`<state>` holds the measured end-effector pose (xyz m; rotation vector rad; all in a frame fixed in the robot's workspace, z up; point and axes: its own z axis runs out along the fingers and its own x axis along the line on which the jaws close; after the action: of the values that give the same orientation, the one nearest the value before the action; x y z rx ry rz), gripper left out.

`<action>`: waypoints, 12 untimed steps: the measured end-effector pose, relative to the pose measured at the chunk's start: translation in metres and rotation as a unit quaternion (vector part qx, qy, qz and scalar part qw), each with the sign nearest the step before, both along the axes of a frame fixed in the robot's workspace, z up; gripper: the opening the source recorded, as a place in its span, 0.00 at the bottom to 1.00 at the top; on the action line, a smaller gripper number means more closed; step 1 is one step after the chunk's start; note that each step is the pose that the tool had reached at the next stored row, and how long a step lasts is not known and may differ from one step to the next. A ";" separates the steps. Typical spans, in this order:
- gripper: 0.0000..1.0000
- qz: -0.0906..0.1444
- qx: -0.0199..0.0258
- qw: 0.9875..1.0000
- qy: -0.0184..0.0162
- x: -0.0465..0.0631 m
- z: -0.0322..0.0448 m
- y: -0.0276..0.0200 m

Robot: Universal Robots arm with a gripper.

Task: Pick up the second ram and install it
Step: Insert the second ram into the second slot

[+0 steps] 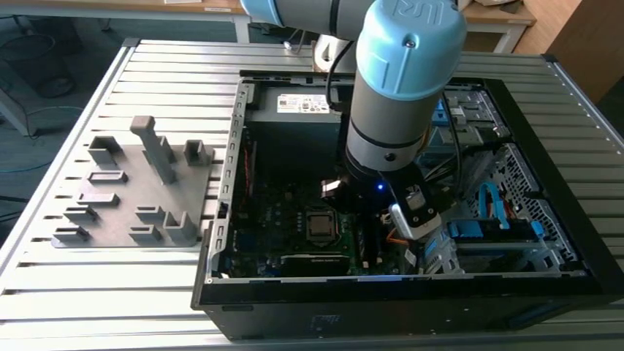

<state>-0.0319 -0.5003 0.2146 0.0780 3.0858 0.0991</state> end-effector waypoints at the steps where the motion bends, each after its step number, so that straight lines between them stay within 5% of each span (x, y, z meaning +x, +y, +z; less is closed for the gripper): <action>1: 0.14 0.000 0.000 1.000 0.000 0.000 0.0000 0.0000; 12: 0.14 0.000 -0.001 1.000 0.000 0.000 0.0023 0.0001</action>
<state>-0.0320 -0.5001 0.2169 0.0767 3.0860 0.0946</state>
